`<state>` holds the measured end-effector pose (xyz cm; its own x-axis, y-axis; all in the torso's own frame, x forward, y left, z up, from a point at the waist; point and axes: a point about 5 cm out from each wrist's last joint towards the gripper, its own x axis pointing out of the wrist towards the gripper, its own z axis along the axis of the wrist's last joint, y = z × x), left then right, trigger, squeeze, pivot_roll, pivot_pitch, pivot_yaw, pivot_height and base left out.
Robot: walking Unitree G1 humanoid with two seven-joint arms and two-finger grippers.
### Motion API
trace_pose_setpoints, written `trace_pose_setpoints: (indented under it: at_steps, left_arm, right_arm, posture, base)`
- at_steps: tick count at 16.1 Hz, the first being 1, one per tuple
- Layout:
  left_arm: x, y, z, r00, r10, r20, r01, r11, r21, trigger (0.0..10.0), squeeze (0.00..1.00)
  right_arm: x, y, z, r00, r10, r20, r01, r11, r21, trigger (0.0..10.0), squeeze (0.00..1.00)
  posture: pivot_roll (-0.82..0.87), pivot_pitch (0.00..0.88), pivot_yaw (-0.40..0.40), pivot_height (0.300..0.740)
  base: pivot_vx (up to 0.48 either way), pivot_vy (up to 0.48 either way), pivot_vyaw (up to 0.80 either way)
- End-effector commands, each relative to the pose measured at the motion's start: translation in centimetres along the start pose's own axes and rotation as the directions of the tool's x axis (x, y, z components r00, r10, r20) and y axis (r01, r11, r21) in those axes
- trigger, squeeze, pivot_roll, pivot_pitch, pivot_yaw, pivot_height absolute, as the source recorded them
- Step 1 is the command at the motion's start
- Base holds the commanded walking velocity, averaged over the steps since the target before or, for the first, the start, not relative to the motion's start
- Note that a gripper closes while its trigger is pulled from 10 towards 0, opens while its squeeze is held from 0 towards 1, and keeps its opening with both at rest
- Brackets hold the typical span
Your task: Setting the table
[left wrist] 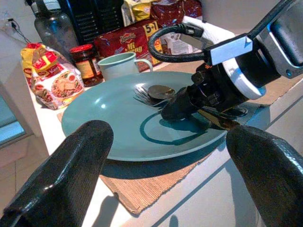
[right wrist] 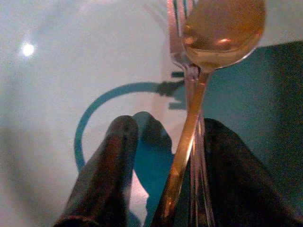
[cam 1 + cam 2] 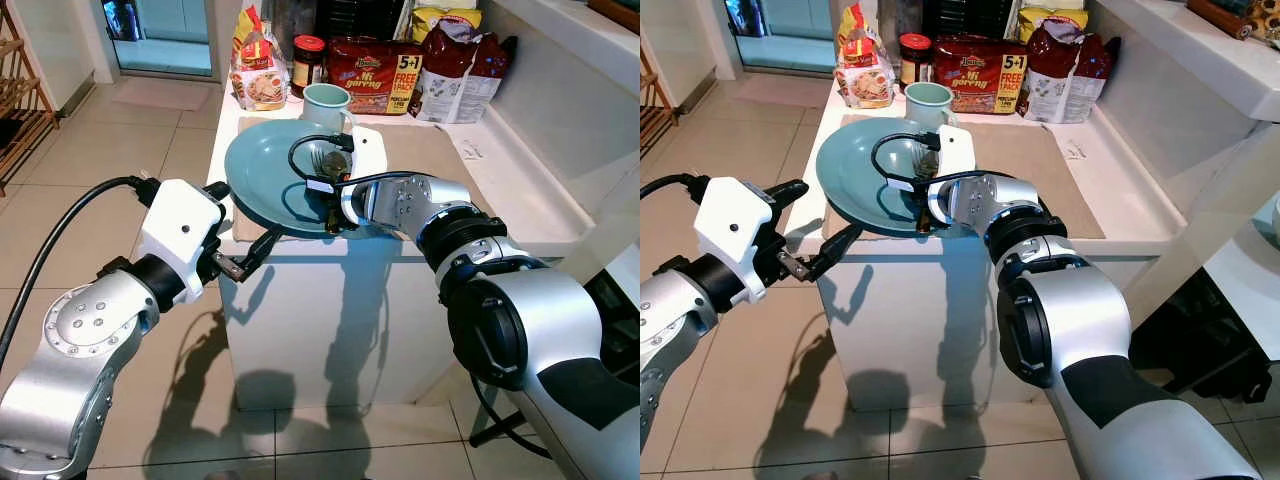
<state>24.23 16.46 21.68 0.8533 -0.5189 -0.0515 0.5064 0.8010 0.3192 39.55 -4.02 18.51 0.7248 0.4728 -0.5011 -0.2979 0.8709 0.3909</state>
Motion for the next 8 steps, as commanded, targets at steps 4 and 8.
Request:
trace_pose_setpoints:
  at_steps: [4, 8]
  left_arm:
    - [0.15, -0.48, 0.49, 0.999, -0.034, 0.018, 0.034, 0.999, 0.009, 10.0, 0.00]
    - [0.28, -0.58, 0.51, 0.999, -0.042, 0.020, 0.041, 0.999, 0.009, 10.0, 0.00]
  right_arm:
    - [-0.15, -0.86, -0.25, 0.999, -0.031, -0.027, 0.031, 1.000, 0.005, 0.0, 0.00]
    - [-0.15, -1.03, -0.39, 0.999, -0.032, -0.031, 0.032, 0.999, 0.010, 0.0, 0.00]
  posture:
    - [0.10, 0.000, -0.124, 0.740]
    - [0.10, 0.000, -0.125, 0.740]
  base:
    - [0.000, 0.000, 0.00]
    - [0.000, 0.000, 0.00]
